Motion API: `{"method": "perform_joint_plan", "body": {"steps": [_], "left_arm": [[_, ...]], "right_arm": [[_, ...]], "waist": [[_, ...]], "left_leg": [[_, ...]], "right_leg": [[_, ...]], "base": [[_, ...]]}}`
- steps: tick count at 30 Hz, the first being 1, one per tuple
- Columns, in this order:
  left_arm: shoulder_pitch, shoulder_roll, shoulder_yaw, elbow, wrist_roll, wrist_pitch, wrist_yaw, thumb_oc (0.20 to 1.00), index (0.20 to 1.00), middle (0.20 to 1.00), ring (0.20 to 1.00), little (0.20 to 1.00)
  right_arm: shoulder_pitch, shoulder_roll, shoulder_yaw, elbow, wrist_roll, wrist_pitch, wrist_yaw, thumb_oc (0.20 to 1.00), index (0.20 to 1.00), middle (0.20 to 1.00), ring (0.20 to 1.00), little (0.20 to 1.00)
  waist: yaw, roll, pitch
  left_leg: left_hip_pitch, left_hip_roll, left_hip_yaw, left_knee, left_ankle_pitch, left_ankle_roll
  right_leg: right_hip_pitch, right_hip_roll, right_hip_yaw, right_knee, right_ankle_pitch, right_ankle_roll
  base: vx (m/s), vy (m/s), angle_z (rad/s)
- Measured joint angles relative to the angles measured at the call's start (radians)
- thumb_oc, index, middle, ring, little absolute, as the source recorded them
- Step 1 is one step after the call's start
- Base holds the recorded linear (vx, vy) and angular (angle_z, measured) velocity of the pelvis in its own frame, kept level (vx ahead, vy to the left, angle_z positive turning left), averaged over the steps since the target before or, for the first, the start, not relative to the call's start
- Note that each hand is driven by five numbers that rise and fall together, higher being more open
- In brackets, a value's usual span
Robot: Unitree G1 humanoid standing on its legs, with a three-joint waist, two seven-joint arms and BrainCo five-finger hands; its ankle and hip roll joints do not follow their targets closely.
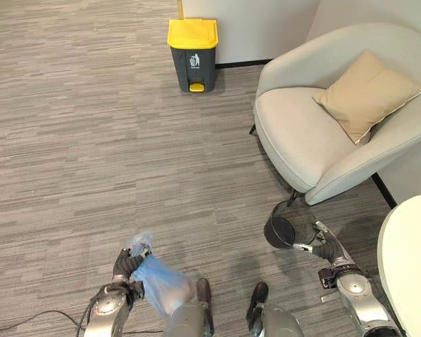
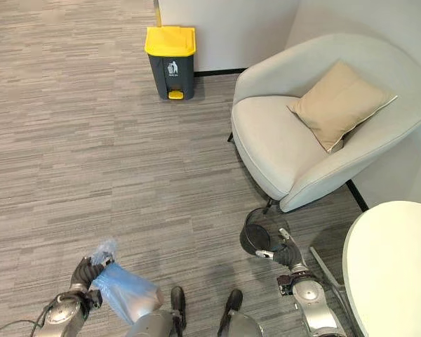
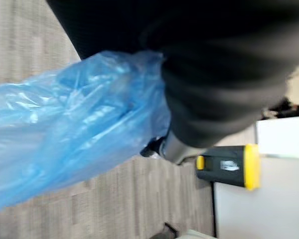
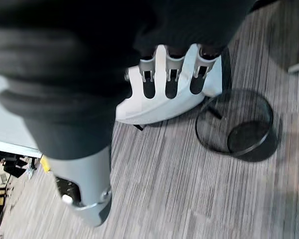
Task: Gather garbage on tea table into small bin, then transfer packed bag to large trash can.
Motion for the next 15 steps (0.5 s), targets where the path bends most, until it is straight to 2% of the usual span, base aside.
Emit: {"method": "perform_joint_plan", "body": {"steps": [1, 3, 6, 8, 9, 11, 12, 13, 14, 15], "left_arm": [[-0.023, 0.018, -0.024, -0.002, 0.000, -0.007, 0.009, 0.200, 0.200, 0.200, 0.200, 0.200], [-0.034, 0.041, -0.024, -0.009, 0.000, -0.012, 0.012, 0.200, 0.200, 0.200, 0.200, 0.200], [-0.047, 0.033, -0.029, 0.027, 0.000, -0.011, 0.014, 0.200, 0.200, 0.200, 0.200, 0.200], [-0.050, 0.025, -0.027, 0.037, 0.000, -0.012, 0.015, 0.200, 0.200, 0.200, 0.200, 0.200], [-0.046, 0.021, -0.027, 0.039, 0.000, -0.012, 0.015, 0.200, 0.200, 0.200, 0.200, 0.200], [-0.042, 0.012, -0.028, 0.040, 0.000, -0.011, 0.015, 0.200, 0.200, 0.200, 0.200, 0.200], [-0.041, 0.011, -0.028, 0.040, 0.000, -0.011, 0.015, 0.200, 0.200, 0.200, 0.200, 0.200], [-0.032, 0.010, -0.036, 0.037, 0.000, -0.012, 0.015, 0.200, 0.200, 0.200, 0.200, 0.200], [-0.027, 0.002, -0.039, 0.036, 0.000, -0.011, 0.015, 0.200, 0.200, 0.200, 0.200, 0.200], [-0.018, -0.014, -0.039, 0.033, 0.001, -0.011, 0.013, 0.200, 0.200, 0.200, 0.200, 0.200]], "right_arm": [[0.001, 0.002, 0.016, -0.003, 0.000, 0.000, 0.000, 1.000, 1.000, 1.000, 1.000, 1.000], [-0.006, 0.003, 0.019, -0.012, 0.000, -0.002, 0.001, 1.000, 1.000, 1.000, 1.000, 1.000], [-0.043, -0.004, 0.015, -0.015, 0.001, -0.004, -0.002, 1.000, 1.000, 1.000, 1.000, 1.000], [-0.038, -0.003, 0.016, -0.015, 0.001, -0.003, -0.001, 1.000, 1.000, 1.000, 1.000, 1.000], [-0.044, -0.003, 0.016, -0.015, 0.001, -0.004, -0.002, 1.000, 1.000, 1.000, 1.000, 1.000], [-0.041, -0.004, 0.016, -0.015, 0.001, -0.004, -0.003, 1.000, 1.000, 1.000, 1.000, 1.000], [-0.040, -0.004, 0.016, -0.015, 0.001, -0.003, -0.003, 1.000, 1.000, 1.000, 1.000, 1.000], [-0.011, -0.005, 0.015, -0.016, 0.001, -0.002, -0.008, 1.000, 1.000, 1.000, 1.000, 1.000], [-0.002, -0.012, 0.015, -0.014, 0.001, 0.000, -0.011, 1.000, 1.000, 1.000, 1.000, 1.000], [-0.004, -0.021, 0.015, -0.010, 0.002, -0.002, -0.013, 1.000, 1.000, 1.000, 1.000, 1.000]], "waist": [[-0.020, 0.008, 0.004], [-0.018, -0.001, 0.002], [-0.023, 0.011, 0.020], [-0.035, -0.003, 0.024], [-0.035, -0.001, 0.026], [-0.039, 0.001, 0.027], [-0.040, 0.002, 0.027], [-0.056, 0.003, 0.023], [-0.055, 0.016, 0.021], [-0.063, 0.049, 0.012]], "left_leg": [[0.011, -0.005, -0.030, -0.003, 0.032, 0.020], [0.022, -0.011, -0.039, -0.024, 0.025, 0.029], [0.042, -0.018, -0.070, -0.023, -0.001, 0.028], [0.087, -0.042, -0.097, -0.032, -0.021, 0.016], [0.102, -0.043, -0.107, -0.032, -0.038, 0.012], [0.137, -0.045, -0.143, -0.031, -0.085, 0.002], [0.143, -0.045, -0.151, -0.030, -0.092, -0.002], [0.226, -0.025, -0.222, -0.043, -0.150, -0.047], [0.260, 0.000, -0.234, -0.062, -0.162, -0.065], [0.260, 0.045, -0.259, -0.057, -0.174, -0.087]], "right_leg": [[-0.065, 0.025, 0.137, 0.117, -0.058, 0.021], [-0.106, 0.064, 0.185, 0.063, -0.083, 0.023], [-0.154, 0.114, 0.148, -0.080, -0.047, 0.002], [-0.184, 0.115, 0.135, -0.175, 0.032, -0.003], [-0.188, 0.114, 0.116, -0.211, 0.055, -0.002], [-0.206, 0.111, 0.119, -0.293, 0.097, 0.012], [-0.207, 0.110, 0.120, -0.299, 0.100, 0.012], [-0.155, 0.109, 0.124, -0.324, 0.115, 0.016], [-0.142, 0.125, 0.120, -0.311, 0.166, -0.013], [-0.149, 0.157, 0.117, -0.248, 0.165, -0.034]], "base": [[0.14, 0.059, 0.68], [0.25, 0.038, 0.29], [0.24, -0.014, 0.15], [0.36, -0.068, 0.59], [0.42, -0.098, 0.43], [0.48, -0.162, 0.31], [0.44, -0.171, 0.89], [0.45, -0.231, 0.84], [0.47, -0.271, 1.00], [0.50, -0.342, 0.68]]}}
